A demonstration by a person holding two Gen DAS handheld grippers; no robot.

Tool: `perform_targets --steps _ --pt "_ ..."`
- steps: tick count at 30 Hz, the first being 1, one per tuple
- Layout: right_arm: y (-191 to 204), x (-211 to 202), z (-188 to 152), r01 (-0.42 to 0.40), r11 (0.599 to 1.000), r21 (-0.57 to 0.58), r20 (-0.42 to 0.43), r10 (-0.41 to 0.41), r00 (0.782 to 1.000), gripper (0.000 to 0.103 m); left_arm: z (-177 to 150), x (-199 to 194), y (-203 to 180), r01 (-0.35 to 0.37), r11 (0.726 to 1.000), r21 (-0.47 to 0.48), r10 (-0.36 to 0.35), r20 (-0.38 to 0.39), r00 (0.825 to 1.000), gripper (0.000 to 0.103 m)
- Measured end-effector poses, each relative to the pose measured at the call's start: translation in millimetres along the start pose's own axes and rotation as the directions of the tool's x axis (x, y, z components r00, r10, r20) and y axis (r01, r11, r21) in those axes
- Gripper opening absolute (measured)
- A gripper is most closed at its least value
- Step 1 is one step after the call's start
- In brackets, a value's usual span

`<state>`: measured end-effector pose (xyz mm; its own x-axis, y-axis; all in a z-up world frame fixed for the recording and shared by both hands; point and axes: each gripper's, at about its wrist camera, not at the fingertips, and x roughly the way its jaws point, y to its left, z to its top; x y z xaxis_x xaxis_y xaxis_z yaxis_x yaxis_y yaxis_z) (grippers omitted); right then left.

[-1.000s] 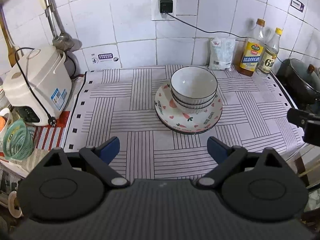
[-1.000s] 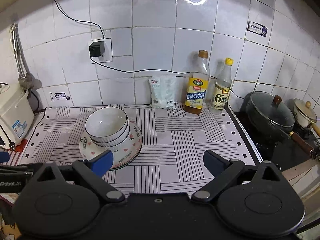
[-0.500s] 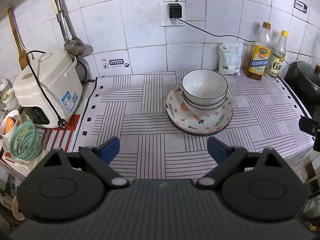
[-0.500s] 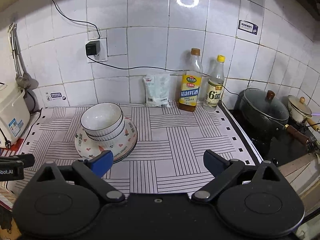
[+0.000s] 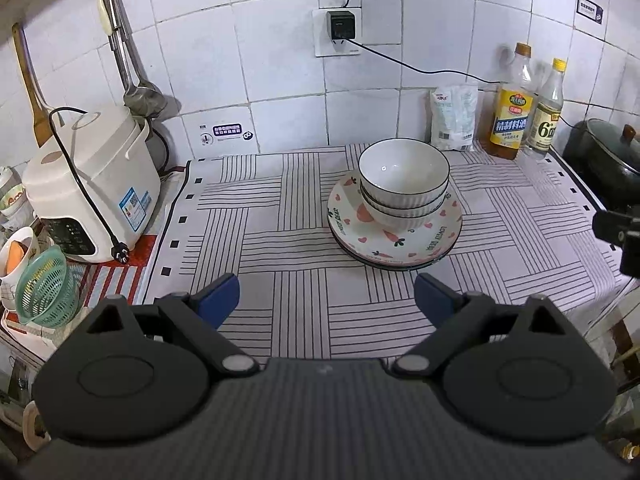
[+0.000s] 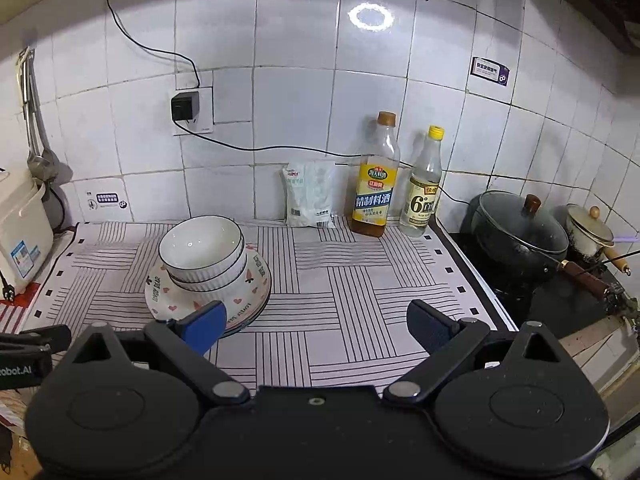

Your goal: Organize plates and bowls

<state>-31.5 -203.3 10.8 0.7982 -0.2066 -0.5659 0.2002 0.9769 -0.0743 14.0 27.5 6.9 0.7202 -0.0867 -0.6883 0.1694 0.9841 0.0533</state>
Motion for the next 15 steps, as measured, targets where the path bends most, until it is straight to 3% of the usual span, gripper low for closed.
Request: perform_targets --steps 8,15 --pt "2.0 3.6 -1.9 0.000 1.000 -0.005 -0.023 0.000 1.000 0.099 -0.6 0.5 2.9 -0.047 0.999 -0.004 0.047 0.023 0.999 0.100" --pt "2.8 6.7 -1.9 -0.003 1.000 0.003 -0.038 0.003 0.999 0.098 -0.2 0.0 4.8 -0.043 0.999 -0.005 0.043 0.023 0.999 0.100"
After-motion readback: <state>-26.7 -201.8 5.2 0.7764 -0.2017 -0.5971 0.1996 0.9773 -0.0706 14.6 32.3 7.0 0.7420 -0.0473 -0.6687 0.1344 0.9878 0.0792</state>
